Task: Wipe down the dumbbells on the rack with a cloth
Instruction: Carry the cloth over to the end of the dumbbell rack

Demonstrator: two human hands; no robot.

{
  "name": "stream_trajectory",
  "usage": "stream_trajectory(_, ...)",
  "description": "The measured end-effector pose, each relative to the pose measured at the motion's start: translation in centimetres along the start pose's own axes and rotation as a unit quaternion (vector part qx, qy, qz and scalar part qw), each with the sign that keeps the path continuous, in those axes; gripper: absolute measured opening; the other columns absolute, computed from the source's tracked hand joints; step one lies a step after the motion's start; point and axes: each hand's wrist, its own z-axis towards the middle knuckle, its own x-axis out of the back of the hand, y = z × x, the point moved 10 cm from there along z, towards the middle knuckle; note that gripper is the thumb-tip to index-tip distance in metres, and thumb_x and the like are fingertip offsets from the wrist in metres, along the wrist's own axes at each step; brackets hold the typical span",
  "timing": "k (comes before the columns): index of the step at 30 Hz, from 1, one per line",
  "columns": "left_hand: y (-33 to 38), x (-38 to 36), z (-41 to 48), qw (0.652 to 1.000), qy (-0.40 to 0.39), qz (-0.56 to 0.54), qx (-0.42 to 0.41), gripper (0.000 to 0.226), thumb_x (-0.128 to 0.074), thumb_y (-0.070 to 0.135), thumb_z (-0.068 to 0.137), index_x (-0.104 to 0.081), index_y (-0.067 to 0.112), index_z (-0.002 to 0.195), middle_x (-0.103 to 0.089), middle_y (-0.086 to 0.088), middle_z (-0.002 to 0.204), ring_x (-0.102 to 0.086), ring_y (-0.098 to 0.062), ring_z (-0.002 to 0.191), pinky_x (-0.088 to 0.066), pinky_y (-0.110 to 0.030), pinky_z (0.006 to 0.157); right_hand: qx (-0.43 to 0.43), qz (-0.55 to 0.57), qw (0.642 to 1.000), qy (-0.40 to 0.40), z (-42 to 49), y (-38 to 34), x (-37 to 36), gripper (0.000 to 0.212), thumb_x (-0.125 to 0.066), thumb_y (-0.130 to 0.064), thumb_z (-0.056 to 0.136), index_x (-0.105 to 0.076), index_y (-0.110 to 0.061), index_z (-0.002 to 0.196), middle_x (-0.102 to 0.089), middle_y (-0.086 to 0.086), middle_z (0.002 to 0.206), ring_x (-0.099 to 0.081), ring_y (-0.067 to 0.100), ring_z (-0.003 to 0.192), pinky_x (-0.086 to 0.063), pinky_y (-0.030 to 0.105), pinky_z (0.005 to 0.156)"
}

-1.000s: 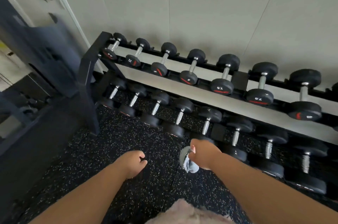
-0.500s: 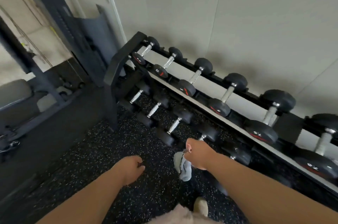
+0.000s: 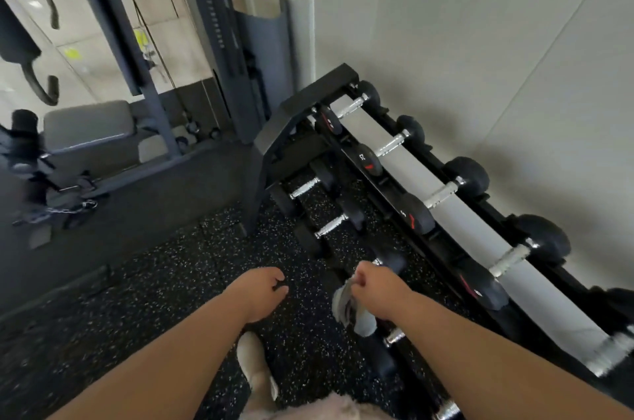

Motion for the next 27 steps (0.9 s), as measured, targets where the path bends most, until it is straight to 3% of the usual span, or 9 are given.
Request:
stream_trajectory(7, -6.6, 6.9, 7.3, 1.0, -0.006, 0.001, -0.012, 0.049, -0.047, 0.05, 0.108, -0.051, 0.026, 0.151, -0.063, 0.003, 0.141, -0.061, -0.02, 0.125, -0.049, -0.033, 0.106, -0.018, -0.008, 1.0, -0.004, 8.7, -6.3, 1.2, 0.015, -0.056, -0.034, 0.096, -0.049, -0.026, 0.085, -0.06, -0.003, 0.084, -0.055, 0.013, 0.074, -0.041, 0.03, 0.06)
stream_trajectory(11, -10.7, 12.9, 11.0, 0.999, -0.002, 0.017, -0.032, 0.051, -0.048, 0.053, 0.106, -0.052, 0.027, 0.151, -0.063, 0.001, 0.143, -0.06, -0.022, 0.127, -0.05, -0.035, 0.106, -0.046, 0.014, 0.999, 0.001, 13.7, -10.7, 2.0, 0.015, -0.054, -0.027, 0.096, -0.046, -0.022, 0.084, -0.057, -0.003, 0.083, -0.053, 0.012, 0.073, -0.045, 0.031, 0.066)
stream_trajectory(17, -16.1, 24.0, 15.1, 0.996, 0.044, 0.061, -0.046, 0.051, -0.049, 0.051, 0.107, -0.051, 0.026, 0.151, -0.06, -0.001, 0.147, -0.058, -0.024, 0.13, -0.047, -0.034, 0.108, -0.073, 0.08, 0.991, 0.077, 20.0, -17.4, 5.2, 0.013, -0.054, -0.034, 0.097, -0.052, -0.022, 0.095, -0.067, -0.001, 0.088, -0.062, 0.017, 0.079, -0.047, 0.032, 0.067)
stream_trajectory(21, -17.2, 28.8, 17.9, 0.994, 0.055, 0.077, -0.053, 0.05, -0.048, 0.048, 0.108, -0.051, 0.023, 0.151, -0.06, -0.002, 0.147, -0.056, -0.024, 0.133, -0.045, -0.032, 0.11, -0.093, 0.138, 0.981, 0.095, 23.2, -19.7, 6.9, 0.013, -0.052, -0.037, 0.095, -0.049, -0.025, 0.09, -0.07, 0.003, 0.089, -0.07, 0.024, 0.084, -0.055, 0.042, 0.069)
stream_trajectory(25, -16.4, 31.7, 20.6, 0.992, 0.062, 0.08, -0.069, 0.051, -0.05, 0.049, 0.107, -0.052, 0.024, 0.151, -0.063, 0.0, 0.143, -0.058, -0.023, 0.13, -0.047, -0.036, 0.109, -0.095, 0.165, 0.975, 0.114, 26.5, -20.7, 9.2, 0.015, -0.053, -0.038, 0.096, -0.052, -0.024, 0.092, -0.069, 0.003, 0.091, -0.072, 0.021, 0.083, -0.06, 0.044, 0.076)
stream_trajectory(27, -15.4, 32.5, 22.0, 0.992, 0.055, 0.084, -0.082, 0.05, -0.05, 0.048, 0.108, -0.051, 0.024, 0.151, -0.064, 0.0, 0.142, -0.059, -0.023, 0.129, -0.048, -0.035, 0.108, -0.096, 0.178, 0.971, 0.129, 28.0, -20.8, 10.4, 0.012, -0.055, -0.034, 0.096, -0.053, -0.022, 0.094, -0.069, 0.005, 0.091, -0.069, 0.018, 0.077, -0.058, 0.041, 0.07)
